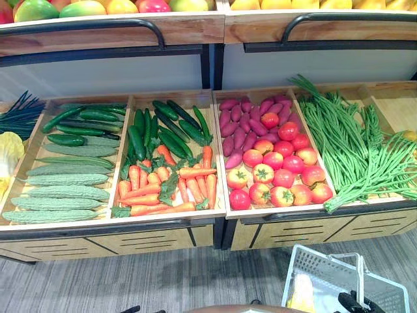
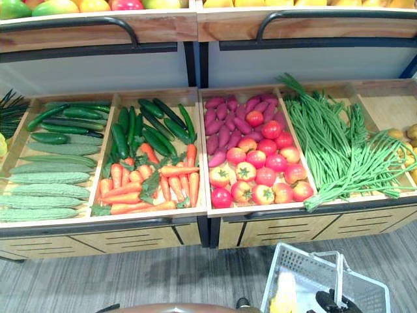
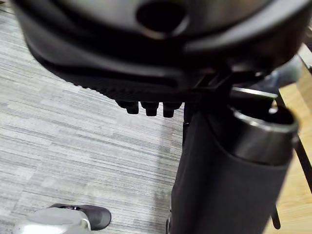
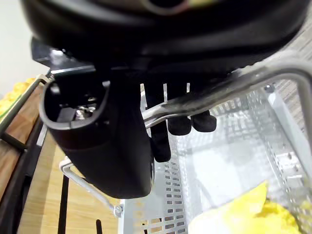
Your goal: Pick vegetable in the basket
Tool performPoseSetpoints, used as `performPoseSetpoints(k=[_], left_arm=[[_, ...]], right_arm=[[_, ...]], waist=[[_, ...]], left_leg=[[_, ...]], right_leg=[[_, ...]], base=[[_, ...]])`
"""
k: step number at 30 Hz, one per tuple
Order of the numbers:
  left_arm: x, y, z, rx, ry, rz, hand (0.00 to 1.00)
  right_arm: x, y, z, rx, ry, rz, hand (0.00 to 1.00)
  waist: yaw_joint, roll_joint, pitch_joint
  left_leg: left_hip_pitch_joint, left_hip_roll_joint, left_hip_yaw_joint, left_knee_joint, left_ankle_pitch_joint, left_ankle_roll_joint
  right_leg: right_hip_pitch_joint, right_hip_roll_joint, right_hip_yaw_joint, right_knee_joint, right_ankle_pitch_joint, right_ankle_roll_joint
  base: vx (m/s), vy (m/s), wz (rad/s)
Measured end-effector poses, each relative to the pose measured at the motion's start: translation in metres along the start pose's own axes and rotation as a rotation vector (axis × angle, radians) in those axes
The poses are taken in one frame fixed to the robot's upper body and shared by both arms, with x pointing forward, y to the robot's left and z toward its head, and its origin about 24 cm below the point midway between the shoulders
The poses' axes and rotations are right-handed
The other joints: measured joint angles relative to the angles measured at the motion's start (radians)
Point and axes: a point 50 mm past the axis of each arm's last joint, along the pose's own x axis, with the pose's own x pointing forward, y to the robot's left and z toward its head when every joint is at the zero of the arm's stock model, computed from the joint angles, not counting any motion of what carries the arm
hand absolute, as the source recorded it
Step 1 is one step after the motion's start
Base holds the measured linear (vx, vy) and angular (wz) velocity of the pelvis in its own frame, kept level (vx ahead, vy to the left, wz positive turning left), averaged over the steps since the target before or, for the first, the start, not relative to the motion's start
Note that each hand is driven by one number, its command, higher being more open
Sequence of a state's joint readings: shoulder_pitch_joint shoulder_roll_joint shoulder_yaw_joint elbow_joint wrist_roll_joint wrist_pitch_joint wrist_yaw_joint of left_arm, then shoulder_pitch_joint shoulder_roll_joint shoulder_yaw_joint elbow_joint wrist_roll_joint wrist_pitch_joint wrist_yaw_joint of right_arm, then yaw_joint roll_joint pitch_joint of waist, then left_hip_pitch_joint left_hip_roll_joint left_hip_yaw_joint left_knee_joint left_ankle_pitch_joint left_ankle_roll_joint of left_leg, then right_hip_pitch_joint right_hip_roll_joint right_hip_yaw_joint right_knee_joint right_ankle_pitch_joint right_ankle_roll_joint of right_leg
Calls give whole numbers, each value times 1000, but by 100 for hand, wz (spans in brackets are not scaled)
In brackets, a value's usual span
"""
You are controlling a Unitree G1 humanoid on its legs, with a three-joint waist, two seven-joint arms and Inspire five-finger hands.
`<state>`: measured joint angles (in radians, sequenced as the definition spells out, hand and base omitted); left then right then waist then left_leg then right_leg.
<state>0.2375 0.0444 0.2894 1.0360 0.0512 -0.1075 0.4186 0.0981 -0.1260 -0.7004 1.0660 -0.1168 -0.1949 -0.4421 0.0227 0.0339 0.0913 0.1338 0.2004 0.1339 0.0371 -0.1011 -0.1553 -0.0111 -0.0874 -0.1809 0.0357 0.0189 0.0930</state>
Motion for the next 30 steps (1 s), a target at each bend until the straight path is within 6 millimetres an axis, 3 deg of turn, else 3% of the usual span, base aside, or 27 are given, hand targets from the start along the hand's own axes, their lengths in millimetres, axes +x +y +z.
performPoseSetpoints(k=[4,10,16,17,20,25,26,27,30], left_arm=[[1,5,-4,-2,16,20,100],[5,22,-14,-226,140,117,100],[16,67,3,-430,195,504,100],[19,86,20,-421,124,631,100],[19,105,45,-409,8,735,100],[7,148,117,-353,-396,868,100],[5,152,125,-343,-445,874,100],[-4,159,149,-289,-597,870,100],[-16,161,178,-214,-784,833,100]], right_arm=[[-1,-1,-5,-22,8,6,0],[5,-11,1,-31,-13,-17,0],[10,-18,7,-40,-32,-31,0],[10,-18,8,-40,-34,-30,0],[10,-17,9,-39,-36,-30,0],[10,-16,12,-45,-54,-22,0],[10,-16,13,-45,-60,-21,0],[10,-17,15,-56,-81,-17,0],[11,-18,18,-58,-97,-17,0]], waist=[[-6,2,-1],[-25,6,-4],[-27,14,-8],[-26,15,-7],[-24,21,-9],[-22,22,-8],[-22,22,-7],[-18,23,-7],[-10,24,-7]], left_leg=[[3,-3,20,-21,0,0],[-2,-17,28,-35,3,5],[-1,-18,26,-45,4,7],[-1,-18,22,-48,6,8],[-3,-21,18,-49,6,9],[-1,-28,8,-52,7,10],[-2,-28,8,-52,7,11],[-3,-30,8,-52,6,11],[-4,-31,9,-52,5,13]], right_leg=[[18,4,-3,-51,36,0],[32,-3,-5,-102,76,5],[33,-3,-11,-102,76,5],[33,-4,-16,-102,75,5],[34,-8,-24,-102,72,5],[47,-22,-43,-100,61,15],[47,-23,-44,-99,61,16],[47,-25,-46,-98,59,18],[46,-26,-46,-98,58,19]], base=[[-100,46,3],[-75,25,0],[3,4,2],[20,9,6],[20,10,8],[25,18,13],[11,9,4],[5,5,3],[2,2,1]])
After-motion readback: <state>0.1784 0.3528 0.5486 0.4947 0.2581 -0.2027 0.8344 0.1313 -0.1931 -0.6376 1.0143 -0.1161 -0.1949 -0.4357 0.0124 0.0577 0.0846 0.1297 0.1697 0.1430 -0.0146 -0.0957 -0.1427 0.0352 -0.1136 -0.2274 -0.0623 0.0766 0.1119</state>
